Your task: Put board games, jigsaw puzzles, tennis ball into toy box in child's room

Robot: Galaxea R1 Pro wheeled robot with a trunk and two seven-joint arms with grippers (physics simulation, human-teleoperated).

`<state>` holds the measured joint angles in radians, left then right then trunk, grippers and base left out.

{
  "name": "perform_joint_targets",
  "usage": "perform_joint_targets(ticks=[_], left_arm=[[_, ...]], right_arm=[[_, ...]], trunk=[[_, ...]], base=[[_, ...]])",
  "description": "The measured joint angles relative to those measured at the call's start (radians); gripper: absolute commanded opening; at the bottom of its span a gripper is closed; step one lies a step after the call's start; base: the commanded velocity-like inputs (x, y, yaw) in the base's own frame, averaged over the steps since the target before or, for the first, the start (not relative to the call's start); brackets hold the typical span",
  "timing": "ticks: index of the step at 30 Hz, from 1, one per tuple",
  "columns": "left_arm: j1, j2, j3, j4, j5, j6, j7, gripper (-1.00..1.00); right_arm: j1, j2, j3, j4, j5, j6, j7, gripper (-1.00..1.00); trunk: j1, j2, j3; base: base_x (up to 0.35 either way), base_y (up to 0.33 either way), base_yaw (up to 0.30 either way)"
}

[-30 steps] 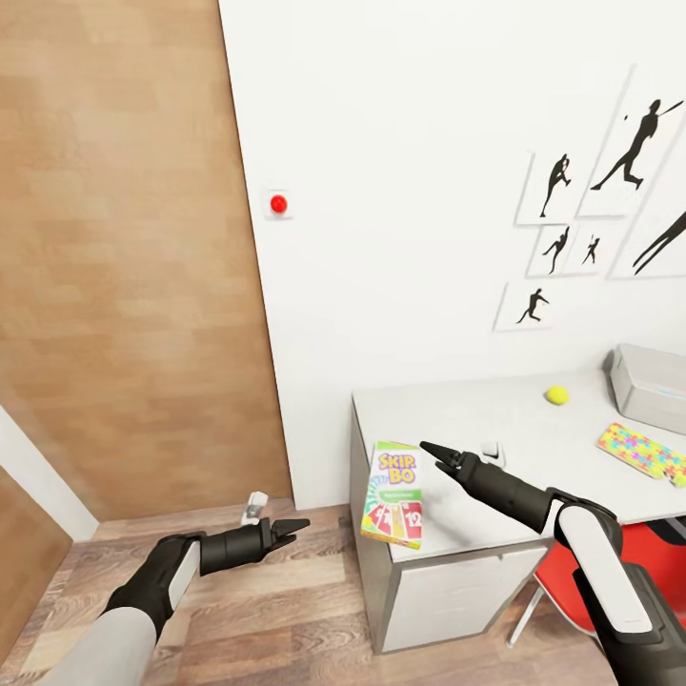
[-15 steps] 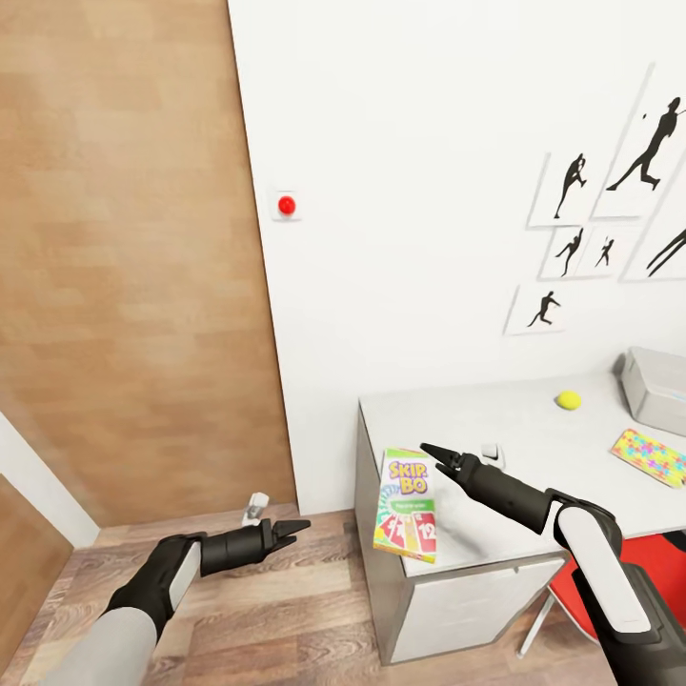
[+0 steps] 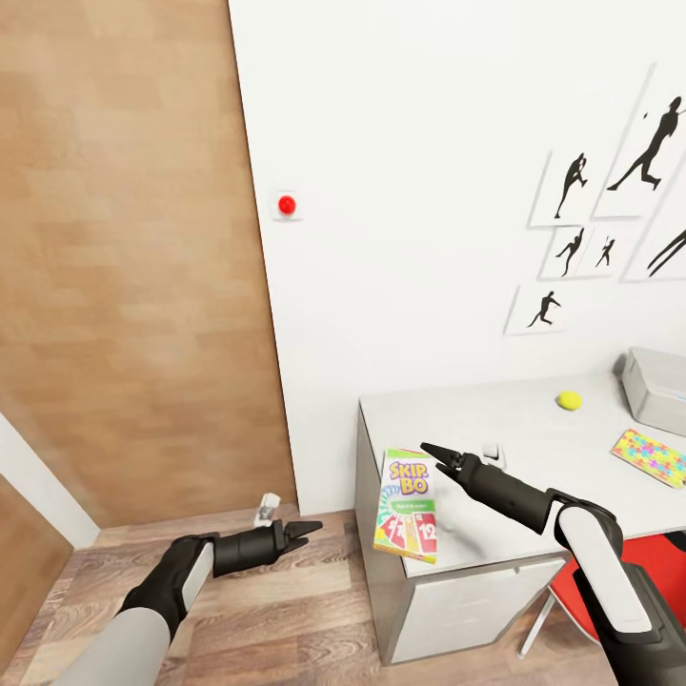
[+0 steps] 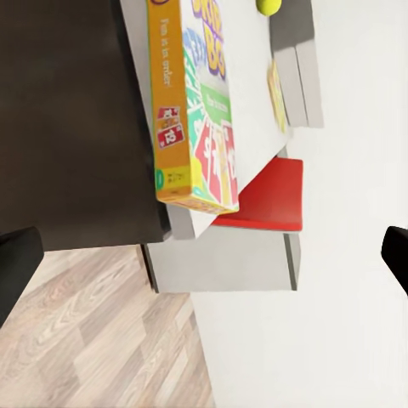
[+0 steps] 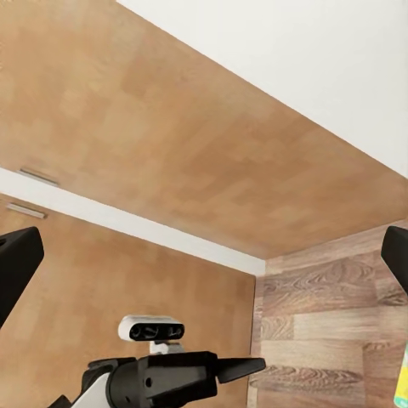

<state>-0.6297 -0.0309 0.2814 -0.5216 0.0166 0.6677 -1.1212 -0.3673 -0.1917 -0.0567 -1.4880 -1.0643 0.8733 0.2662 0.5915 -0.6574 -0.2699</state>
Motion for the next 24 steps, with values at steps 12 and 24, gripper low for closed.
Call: perform_joint_targets(ticks=[12, 24], left_arm=[[0.0, -0.002, 0.0, 0.04, -0.003, -0.005, 0.014, 1.0], [0.0, -0.003, 0.0, 0.043, -0.003, -0.006, 0.027, 1.0]], right_arm=[[0.0, 0.0, 0.002, 0.0, -0.005, 0.004, 0.0, 1.0], [0.0, 0.006, 0.002, 0.001, -0.004, 0.003, 0.0, 1.0]], trunk=[[0.046, -0.084, -0.038], [0.092, -0.168, -0.075]], base=[[0.0, 0.0, 0.0], [0.0, 0.0, 0.0]])
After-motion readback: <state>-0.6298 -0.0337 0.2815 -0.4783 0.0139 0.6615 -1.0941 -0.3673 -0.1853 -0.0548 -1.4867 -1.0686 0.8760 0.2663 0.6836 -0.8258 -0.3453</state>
